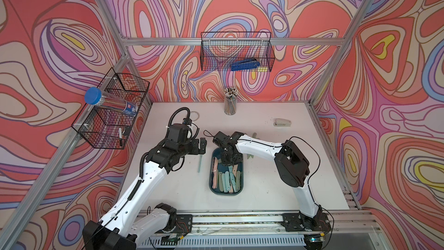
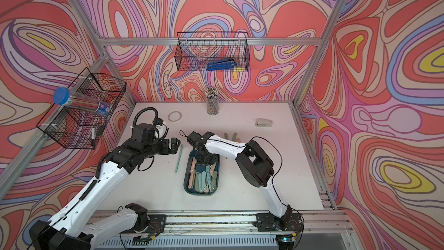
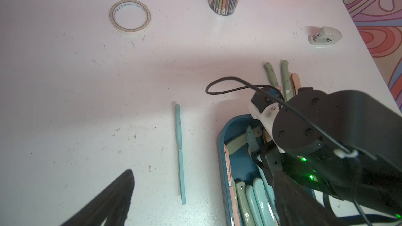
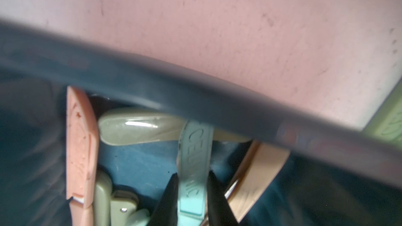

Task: Take the fruit knife out of the storage box
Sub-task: Pick up the fruit knife from the storage box, then place the fruit knife at the center of the board.

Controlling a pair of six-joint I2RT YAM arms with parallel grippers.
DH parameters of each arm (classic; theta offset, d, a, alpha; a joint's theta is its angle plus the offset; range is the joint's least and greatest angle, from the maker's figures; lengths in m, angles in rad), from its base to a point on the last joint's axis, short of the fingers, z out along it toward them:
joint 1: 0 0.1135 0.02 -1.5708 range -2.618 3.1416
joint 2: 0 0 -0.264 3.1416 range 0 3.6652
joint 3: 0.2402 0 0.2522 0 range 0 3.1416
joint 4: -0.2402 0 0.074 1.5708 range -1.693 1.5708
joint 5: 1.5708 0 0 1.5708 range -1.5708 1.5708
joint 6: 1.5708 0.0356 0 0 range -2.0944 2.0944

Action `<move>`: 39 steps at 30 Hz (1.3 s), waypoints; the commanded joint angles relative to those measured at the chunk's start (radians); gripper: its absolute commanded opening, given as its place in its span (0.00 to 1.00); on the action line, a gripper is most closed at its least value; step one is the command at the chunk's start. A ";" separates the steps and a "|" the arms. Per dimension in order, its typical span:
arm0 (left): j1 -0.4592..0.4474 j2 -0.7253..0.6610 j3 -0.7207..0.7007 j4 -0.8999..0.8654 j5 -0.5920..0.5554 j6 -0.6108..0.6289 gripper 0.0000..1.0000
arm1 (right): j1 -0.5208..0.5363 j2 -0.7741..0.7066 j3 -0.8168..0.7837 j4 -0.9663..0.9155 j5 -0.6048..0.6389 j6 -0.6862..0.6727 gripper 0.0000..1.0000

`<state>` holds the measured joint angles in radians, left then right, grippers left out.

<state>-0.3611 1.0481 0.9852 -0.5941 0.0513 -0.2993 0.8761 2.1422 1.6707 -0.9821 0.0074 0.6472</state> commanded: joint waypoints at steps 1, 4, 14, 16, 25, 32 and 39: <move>-0.003 -0.019 -0.014 0.016 -0.002 0.006 0.99 | 0.010 0.022 0.014 0.000 0.001 0.004 0.20; -0.003 -0.016 -0.014 0.013 -0.005 0.006 0.99 | 0.015 -0.001 0.017 0.002 0.011 0.006 0.20; -0.003 -0.011 -0.013 0.014 0.002 0.006 1.00 | 0.016 -0.132 -0.019 0.068 0.032 0.011 0.19; -0.003 -0.014 -0.014 0.015 0.010 0.008 1.00 | 0.017 -0.147 -0.019 0.075 0.038 0.011 0.19; -0.003 -0.076 -0.045 0.074 0.133 0.017 1.00 | 0.016 -0.185 -0.025 0.085 0.088 0.030 0.19; -0.003 -0.087 -0.059 0.119 0.276 0.021 1.00 | -0.024 -0.253 -0.054 0.089 0.122 0.044 0.19; -0.003 -0.073 -0.053 0.115 0.293 0.023 1.00 | -0.173 -0.348 -0.140 0.100 0.077 0.002 0.19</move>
<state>-0.3611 0.9722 0.9352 -0.5011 0.3145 -0.2909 0.7567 1.8332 1.5620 -0.8875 0.0841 0.6701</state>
